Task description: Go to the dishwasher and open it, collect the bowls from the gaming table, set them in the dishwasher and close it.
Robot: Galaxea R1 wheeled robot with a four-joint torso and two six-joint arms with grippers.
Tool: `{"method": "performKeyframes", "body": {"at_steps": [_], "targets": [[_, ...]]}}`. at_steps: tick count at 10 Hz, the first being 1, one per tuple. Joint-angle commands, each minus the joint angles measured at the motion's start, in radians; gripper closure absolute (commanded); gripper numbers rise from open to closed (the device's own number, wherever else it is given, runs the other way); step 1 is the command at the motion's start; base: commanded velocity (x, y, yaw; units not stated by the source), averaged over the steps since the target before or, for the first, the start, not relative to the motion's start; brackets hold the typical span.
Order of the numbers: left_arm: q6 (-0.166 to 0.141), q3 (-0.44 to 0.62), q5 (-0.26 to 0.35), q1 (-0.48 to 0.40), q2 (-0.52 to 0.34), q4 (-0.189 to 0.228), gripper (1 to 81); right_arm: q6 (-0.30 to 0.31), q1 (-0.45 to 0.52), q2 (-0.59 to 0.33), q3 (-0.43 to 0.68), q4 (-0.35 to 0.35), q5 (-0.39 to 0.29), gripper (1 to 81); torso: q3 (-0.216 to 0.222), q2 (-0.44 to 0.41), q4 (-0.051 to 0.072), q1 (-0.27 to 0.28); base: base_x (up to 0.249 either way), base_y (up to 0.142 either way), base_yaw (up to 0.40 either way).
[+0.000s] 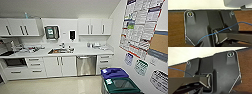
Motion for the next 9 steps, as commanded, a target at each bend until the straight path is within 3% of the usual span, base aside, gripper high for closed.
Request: {"method": "performKeyframes", "body": {"at_steps": [1, 9], "targets": [[0.008, 0.006, 0.054, -0.051, -0.012, 0.005, 1.0, -0.007, 0.050, -0.004, 0.011, 0.001, -0.052, 1.0, 0.000, 0.000, 0.000, 0.000, 0.110, 0.000, 0.000], [0.008, 0.008, 0.054, -0.051, -0.012, 0.005, 1.0, -0.007, 0.052, -0.001, 0.010, 0.000, -0.052, 1.0, 0.000, 0.000, 0.000, -0.001, 0.093, 0.000, 0.000]]}}
